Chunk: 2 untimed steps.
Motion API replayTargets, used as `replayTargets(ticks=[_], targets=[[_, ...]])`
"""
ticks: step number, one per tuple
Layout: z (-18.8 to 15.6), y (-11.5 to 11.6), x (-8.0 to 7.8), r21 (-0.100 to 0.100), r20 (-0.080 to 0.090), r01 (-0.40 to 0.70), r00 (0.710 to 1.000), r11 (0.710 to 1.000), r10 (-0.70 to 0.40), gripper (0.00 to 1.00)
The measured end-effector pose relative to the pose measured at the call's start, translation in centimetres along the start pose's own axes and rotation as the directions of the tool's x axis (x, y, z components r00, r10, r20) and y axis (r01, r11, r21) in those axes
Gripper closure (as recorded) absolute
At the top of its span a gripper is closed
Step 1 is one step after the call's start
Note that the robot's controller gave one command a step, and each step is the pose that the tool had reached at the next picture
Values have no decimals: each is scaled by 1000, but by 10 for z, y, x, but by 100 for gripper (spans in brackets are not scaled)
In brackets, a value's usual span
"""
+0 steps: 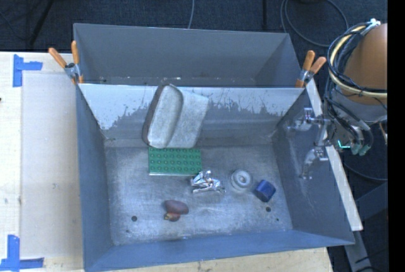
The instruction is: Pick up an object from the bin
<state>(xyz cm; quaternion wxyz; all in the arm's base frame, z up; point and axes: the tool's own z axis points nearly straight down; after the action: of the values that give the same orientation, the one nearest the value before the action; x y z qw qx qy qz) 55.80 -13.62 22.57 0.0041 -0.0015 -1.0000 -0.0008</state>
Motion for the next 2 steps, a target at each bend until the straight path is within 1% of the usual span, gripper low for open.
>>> replayTargets(ticks=[1,2], targets=[[140,-6,21,-2,0,-175,985,985,175,0],[154,2,60,-2,12,-280,960,960,280,0]])
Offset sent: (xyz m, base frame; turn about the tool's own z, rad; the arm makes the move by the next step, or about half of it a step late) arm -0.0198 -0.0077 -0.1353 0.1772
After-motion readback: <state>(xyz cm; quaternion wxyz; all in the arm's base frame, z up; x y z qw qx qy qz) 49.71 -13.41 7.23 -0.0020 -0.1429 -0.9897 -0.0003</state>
